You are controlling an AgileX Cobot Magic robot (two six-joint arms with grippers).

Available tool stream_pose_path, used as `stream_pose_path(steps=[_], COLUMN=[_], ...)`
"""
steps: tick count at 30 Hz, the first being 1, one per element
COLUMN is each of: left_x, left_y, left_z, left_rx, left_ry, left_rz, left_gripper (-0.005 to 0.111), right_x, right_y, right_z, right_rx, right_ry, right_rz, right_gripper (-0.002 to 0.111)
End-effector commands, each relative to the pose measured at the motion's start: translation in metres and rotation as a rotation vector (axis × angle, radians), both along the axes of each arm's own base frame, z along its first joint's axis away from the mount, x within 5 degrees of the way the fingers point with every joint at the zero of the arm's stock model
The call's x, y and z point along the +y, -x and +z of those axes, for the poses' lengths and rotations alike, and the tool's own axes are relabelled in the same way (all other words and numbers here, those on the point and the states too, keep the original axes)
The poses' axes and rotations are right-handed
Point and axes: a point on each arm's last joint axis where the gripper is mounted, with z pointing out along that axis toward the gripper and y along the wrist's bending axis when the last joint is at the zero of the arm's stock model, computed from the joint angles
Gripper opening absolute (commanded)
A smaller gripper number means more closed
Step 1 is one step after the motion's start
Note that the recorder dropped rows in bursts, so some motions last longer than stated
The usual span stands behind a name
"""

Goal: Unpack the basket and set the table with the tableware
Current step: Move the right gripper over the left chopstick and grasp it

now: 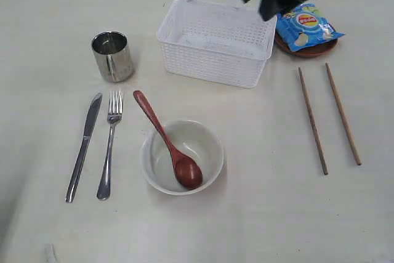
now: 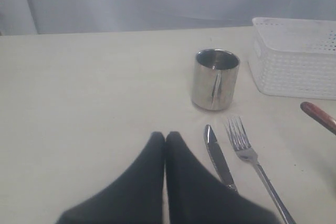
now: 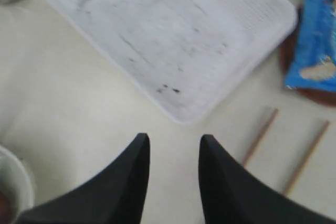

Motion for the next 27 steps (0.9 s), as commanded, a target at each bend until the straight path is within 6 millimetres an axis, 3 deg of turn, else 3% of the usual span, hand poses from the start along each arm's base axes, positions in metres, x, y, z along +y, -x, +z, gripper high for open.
stream_pose_path(steps=[1,6,14,27], left_x=[0.000,0.000,0.000,0.000], left_y=[0.000,0.000,0.000,0.000], left_z=[0.000,0.000,0.000,0.000], left_rx=[-0.011,-0.011,-0.011,-0.011], left_ry=[-0.002,-0.002,-0.002,-0.002], left_rz=[-0.004,-0.004,-0.004,-0.004], left_gripper=[0.000,0.000,0.000,0.000], right_x=[-0.049,-0.086,-0.090,-0.089], right_y=[-0.012,-0.012,0.018,0.017], right_z=[-0.013,-0.059,-0.130,-0.163], right_rx=[0.106,0.166,0.170,0.259], right_ry=[0.031,0.023,-0.006,0.009], right_rz=[-0.173,-0.332,-0.388,-0.402], right_gripper=[0.032,0.032,0.032,0.032])
